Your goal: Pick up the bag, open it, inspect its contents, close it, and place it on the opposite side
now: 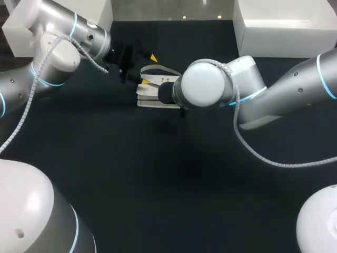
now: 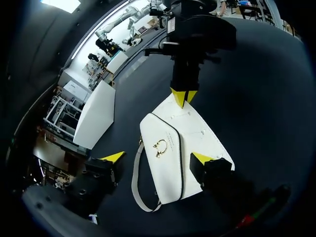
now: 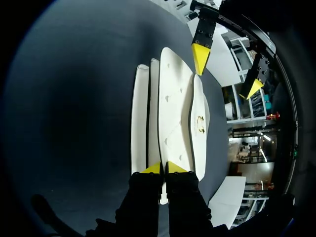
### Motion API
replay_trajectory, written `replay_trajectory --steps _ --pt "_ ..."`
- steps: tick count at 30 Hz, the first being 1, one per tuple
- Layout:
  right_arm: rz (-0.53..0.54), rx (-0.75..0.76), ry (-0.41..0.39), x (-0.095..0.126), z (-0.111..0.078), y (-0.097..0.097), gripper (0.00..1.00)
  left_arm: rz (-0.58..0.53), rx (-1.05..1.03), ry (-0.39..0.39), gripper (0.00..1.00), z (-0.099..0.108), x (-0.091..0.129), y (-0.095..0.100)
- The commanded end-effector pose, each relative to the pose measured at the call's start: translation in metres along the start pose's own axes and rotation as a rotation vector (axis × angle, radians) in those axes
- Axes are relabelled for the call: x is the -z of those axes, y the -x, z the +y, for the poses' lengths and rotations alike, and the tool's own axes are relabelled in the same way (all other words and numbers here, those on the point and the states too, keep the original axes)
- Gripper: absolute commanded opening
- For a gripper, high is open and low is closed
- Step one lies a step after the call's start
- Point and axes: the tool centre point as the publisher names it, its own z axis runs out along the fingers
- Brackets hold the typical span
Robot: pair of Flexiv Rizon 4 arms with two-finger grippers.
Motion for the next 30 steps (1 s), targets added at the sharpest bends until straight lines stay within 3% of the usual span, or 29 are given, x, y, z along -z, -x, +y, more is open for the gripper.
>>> replay_trajectory --steps 1,2,6,7,30 --pt "-0.004 0.0 0.0 -0.002 0.001 -0.002 0.0 -0.051 -0.005 0.012 0.69 -0.002 -0.006 -0.008" --pt "-0.004 0.0 0.0 -0.002 0.001 -0.002 0.0 -0.047 -0.005 0.004 0.63 -0.002 -0.008 -0.009" --pt "-0.004 0.0 0.0 -0.002 0.001 -0.002 0.0 -0.049 -0.007 0.01 0.56 -0.001 -0.013 -0.012" --pt "-0.004 0.0 0.0 -0.002 0.001 -0.002 0.0 -0.05 -0.012 0.017 0.49 -0.001 -0.015 -0.013" --pt "-0.004 0.0 0.0 -0.002 0.001 -0.002 0.0 -0.029 -0.028 0.053 0.45 0.015 -0.034 -0.022"
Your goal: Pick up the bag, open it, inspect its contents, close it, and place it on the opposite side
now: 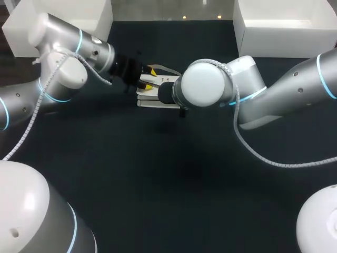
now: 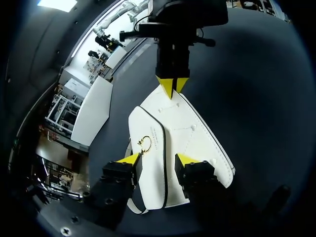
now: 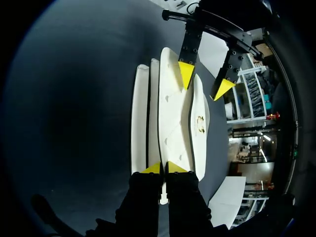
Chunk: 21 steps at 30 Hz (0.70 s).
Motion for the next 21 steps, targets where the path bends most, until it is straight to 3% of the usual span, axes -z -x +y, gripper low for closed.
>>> replay_trajectory --steps 1,11,16,19,21 --pt "-0.004 0.0 0.0 -0.002 0.001 -0.002 0.0 -0.005 -0.005 0.001 0.45 0.004 -0.011 0.0" --pt "-0.004 0.0 0.0 -0.002 0.001 -0.002 0.0 -0.023 -0.045 0.032 0.39 0.007 -0.021 0.003" --pt "-0.004 0.0 0.0 -0.002 0.001 -0.002 0.0 -0.035 -0.047 0.053 0.22 0.009 -0.021 0.007" --pt "-0.004 0.0 0.0 -0.002 0.001 -0.002 0.0 -0.038 -0.043 0.057 0.0 0.01 -0.019 0.009" --pt "-0.004 0.0 0.0 -0.002 0.001 -0.002 0.0 -0.035 -0.026 0.049 0.0 0.01 -0.017 0.012"
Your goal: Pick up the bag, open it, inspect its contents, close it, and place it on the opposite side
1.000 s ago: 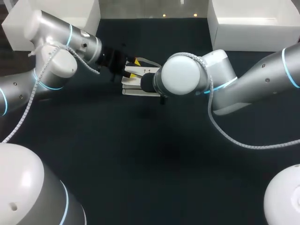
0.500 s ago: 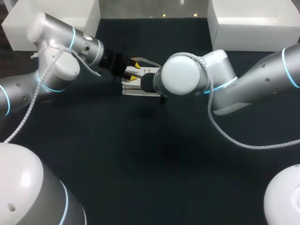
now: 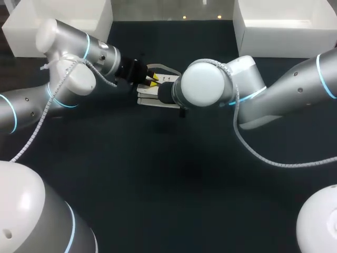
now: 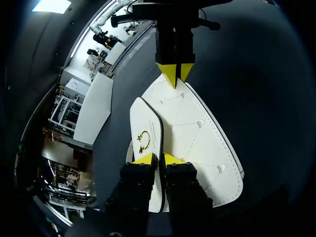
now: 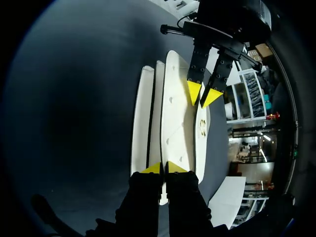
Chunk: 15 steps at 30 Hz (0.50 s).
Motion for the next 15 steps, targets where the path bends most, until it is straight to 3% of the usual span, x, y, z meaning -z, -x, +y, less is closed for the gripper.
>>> replay_trajectory --steps 1,15 --pt "-0.003 0.0 0.0 -0.002 0.001 -0.003 0.0 0.006 0.021 -0.011 0.0 0.002 0.0 0.005" --pt "-0.003 0.0 0.0 -0.002 0.001 -0.003 0.0 0.147 0.297 -0.126 0.0 0.017 0.02 0.04"
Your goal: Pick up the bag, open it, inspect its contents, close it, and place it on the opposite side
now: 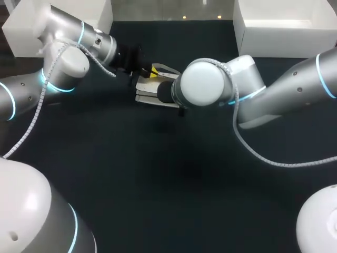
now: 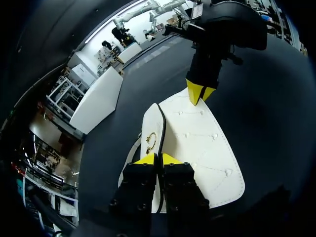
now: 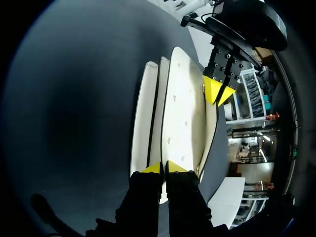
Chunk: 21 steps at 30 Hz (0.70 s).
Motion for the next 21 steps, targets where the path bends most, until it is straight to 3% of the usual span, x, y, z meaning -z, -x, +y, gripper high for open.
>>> replay_trajectory --steps 1,7,15,17,21 --pt "-0.001 0.001 -0.003 -0.002 -0.002 -0.005 0.0 0.09 0.045 -0.023 0.0 0.01 0.008 0.024" --pt "-0.001 0.001 -0.003 -0.002 -0.002 -0.005 0.0 0.129 0.117 -0.035 0.0 0.016 0.01 0.032" --pt "-0.001 0.001 -0.003 -0.002 -0.002 -0.005 0.0 0.087 0.071 -0.006 0.0 0.014 0.009 0.026" --pt "-0.001 0.001 -0.003 -0.002 -0.002 -0.005 0.0 0.069 0.06 -0.011 0.37 0.013 0.01 0.022" --pt "-0.001 0.001 -0.003 -0.002 -0.002 -0.005 0.0 0.013 0.043 0.019 0.8 0.012 0.007 0.013"
